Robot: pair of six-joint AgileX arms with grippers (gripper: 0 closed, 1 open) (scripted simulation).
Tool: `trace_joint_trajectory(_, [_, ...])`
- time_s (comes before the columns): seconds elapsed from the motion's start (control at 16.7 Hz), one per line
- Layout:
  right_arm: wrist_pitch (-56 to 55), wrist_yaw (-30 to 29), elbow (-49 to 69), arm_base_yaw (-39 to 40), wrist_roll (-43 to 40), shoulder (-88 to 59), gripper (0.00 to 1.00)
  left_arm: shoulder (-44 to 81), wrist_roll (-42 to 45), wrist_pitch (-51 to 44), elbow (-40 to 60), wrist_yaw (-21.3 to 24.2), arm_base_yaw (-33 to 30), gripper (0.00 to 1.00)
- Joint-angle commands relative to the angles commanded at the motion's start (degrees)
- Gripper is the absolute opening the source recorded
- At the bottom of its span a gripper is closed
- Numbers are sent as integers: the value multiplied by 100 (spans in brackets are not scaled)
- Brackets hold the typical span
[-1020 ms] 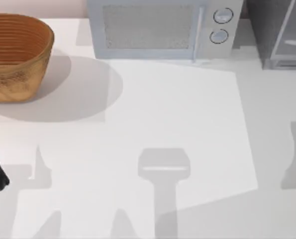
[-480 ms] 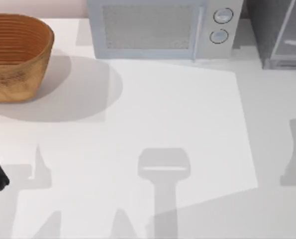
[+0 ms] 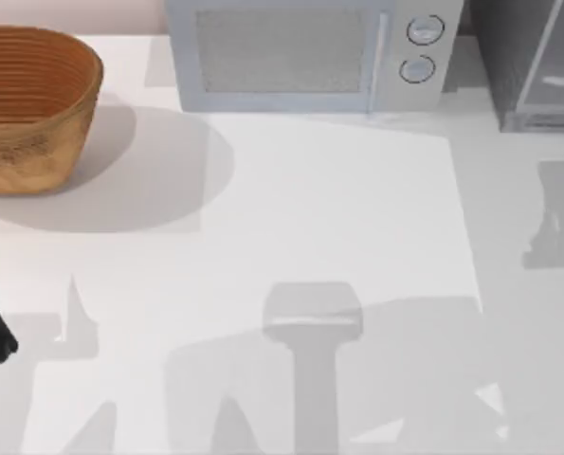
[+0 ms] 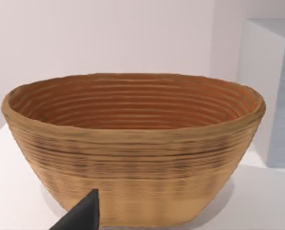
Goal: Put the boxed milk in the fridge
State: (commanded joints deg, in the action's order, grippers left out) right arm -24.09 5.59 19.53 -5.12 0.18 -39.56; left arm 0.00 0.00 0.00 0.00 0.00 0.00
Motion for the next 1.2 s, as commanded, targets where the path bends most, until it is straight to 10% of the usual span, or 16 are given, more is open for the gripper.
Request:
trace_joint_trajectory(0.66, [-3548,724,2893,-864,63,-6975,0,0,0,0,0,0,0,100])
trace_joint_trajectory(1.2, [-4464,907,3642,-1086,70,-8503,0,0,0,0,0,0,0,100])
